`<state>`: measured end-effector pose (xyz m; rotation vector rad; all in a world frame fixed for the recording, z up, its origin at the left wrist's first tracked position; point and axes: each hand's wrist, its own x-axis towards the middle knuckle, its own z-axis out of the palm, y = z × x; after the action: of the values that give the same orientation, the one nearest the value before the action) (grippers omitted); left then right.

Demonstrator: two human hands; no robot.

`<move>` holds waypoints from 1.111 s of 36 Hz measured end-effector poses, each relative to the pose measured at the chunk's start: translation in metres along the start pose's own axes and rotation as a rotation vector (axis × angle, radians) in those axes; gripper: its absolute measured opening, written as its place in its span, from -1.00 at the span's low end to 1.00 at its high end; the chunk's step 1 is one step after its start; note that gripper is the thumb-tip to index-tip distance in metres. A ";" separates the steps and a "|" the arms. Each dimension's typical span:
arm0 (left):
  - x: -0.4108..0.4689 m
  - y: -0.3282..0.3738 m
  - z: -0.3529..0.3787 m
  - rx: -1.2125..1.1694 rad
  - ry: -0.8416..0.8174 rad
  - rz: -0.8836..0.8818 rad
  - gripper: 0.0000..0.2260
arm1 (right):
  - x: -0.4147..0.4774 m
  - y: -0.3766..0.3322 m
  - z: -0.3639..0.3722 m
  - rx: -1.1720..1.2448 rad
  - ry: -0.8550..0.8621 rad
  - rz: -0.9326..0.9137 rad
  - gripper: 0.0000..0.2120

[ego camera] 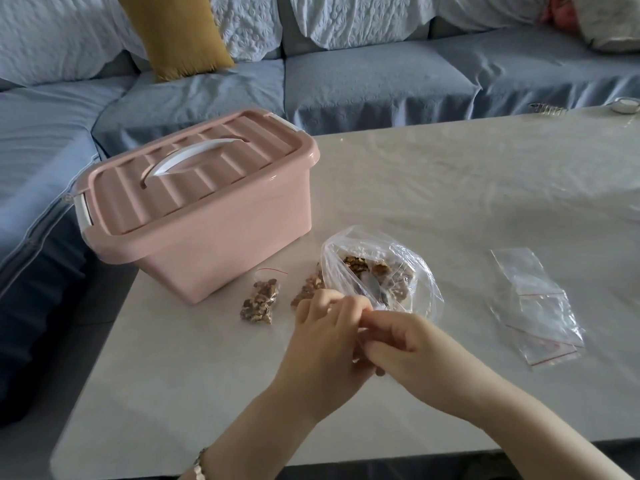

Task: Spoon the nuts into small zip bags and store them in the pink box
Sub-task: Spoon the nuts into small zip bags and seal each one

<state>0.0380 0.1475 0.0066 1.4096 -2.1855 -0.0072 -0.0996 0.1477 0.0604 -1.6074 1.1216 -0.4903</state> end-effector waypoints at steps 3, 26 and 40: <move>-0.002 -0.002 0.002 0.071 0.032 0.053 -0.67 | 0.000 0.004 0.002 0.036 -0.079 0.024 -0.76; -0.004 -0.031 0.008 -0.382 0.070 -0.664 -0.79 | 0.014 0.100 -0.012 -0.774 0.170 0.353 -0.63; 0.042 -0.030 0.026 -0.790 -0.236 -0.702 -0.81 | 0.001 0.090 -0.027 -0.685 0.352 0.167 -0.61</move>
<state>0.0392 0.0914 -0.0065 1.6126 -1.4320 -1.1874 -0.1576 0.1338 -0.0120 -2.0271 1.8117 -0.2931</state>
